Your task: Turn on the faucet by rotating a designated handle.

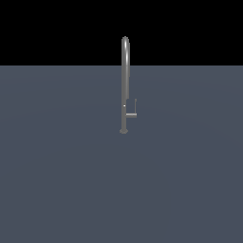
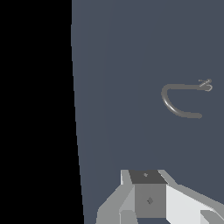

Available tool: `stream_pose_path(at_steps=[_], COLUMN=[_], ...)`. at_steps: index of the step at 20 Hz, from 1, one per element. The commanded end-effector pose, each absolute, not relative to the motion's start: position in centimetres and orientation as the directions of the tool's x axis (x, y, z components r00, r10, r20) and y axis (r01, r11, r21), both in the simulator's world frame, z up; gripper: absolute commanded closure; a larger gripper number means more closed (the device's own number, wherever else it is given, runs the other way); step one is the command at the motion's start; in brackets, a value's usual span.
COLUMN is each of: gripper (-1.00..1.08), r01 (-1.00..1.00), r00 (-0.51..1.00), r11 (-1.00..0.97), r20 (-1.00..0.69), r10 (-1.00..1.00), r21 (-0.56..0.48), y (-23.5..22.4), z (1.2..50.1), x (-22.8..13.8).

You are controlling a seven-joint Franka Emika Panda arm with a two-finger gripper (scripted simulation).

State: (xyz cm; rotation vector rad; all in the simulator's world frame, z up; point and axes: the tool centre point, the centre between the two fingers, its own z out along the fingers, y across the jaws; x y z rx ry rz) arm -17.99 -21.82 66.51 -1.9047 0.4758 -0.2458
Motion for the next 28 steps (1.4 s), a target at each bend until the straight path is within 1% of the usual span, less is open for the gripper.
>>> stream_pose_path(at_steps=[1,7,10,14,21,28], gripper=[1.08,1.08,1.08,1.08,1.08,1.08], r01=[-0.255,-0.395,-0.475,-0.587,-0.778,-0.923], r00=[0.894,0.864,0.833,0.772,0.605,0.372], r11=[-0.245,-0.083,-0.016,0.052,0.109,0.086], r20=[-0.132,-0.339,-0.443,-0.578,-0.784,-0.927], r10=[-0.429,-0.373,-0.330,-0.263,-0.137,-0.038], r21=[-0.935,-0.915,-0.880,-0.808,-0.619,-0.374], y=[-23.1,-25.1,-25.4,-24.8,-21.4,-15.1], z=[65.0,59.8,56.6,51.5,41.2,29.8], x=[-15.9,-10.0,-6.8,-2.5,4.4,9.4])
